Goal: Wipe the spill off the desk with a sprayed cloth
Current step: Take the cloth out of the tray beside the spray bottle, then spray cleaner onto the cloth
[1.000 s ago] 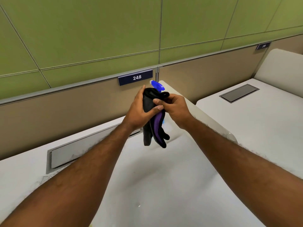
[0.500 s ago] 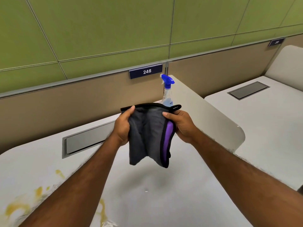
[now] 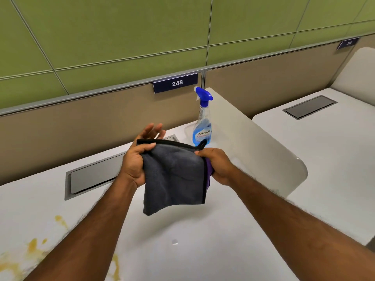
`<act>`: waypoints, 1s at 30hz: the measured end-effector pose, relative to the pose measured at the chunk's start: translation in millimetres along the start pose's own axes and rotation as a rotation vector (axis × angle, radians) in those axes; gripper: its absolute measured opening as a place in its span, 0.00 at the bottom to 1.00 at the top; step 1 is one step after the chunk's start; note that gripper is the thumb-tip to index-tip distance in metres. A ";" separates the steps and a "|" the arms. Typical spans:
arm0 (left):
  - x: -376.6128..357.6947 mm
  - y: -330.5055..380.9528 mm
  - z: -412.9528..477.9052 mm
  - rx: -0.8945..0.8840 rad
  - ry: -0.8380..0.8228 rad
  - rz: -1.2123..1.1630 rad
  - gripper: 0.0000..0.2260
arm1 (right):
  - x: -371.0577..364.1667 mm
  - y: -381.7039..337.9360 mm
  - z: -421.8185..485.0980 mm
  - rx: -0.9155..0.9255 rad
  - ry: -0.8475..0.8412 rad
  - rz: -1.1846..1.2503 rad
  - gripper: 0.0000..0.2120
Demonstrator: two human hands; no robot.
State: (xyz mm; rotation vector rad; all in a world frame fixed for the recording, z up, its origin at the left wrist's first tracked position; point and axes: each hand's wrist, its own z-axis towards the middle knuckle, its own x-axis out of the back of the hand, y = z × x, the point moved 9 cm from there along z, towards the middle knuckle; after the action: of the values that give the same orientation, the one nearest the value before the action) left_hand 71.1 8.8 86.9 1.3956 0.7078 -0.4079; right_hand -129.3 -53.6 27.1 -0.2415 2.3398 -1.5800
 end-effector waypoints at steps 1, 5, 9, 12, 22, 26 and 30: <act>1.7 1.2 5.4 -0.027 0.001 -0.001 0.26 | 1.2 7.2 3.3 -0.039 -0.005 -0.033 0.10; 5.3 3.0 14.4 -0.077 -0.005 -0.013 0.30 | -0.8 33.8 8.2 -0.161 -0.034 -0.100 0.11; 9.8 -4.5 22.8 -0.057 0.004 -0.050 0.28 | -1.6 46.7 21.2 -0.219 -0.047 -0.146 0.08; 11.5 -8.0 28.8 -0.037 -0.004 -0.061 0.28 | 5.0 38.9 34.9 -0.175 -0.031 -0.283 0.07; 20.5 13.1 44.0 -0.061 0.031 0.000 0.26 | 63.4 -56.9 120.0 0.211 0.365 -0.439 0.29; 19.6 20.6 48.0 -0.066 0.026 0.003 0.26 | 54.1 -85.9 157.5 0.327 0.390 -0.561 0.36; 15.9 21.7 49.3 -0.050 0.032 -0.011 0.26 | 42.0 -95.8 188.0 0.369 0.293 -0.490 0.36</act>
State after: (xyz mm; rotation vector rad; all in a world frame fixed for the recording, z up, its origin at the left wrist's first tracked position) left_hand 107.2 -33.8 93.5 1.3548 0.7473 -0.3743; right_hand -107.3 -267.0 44.1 -0.5625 2.2384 -2.3881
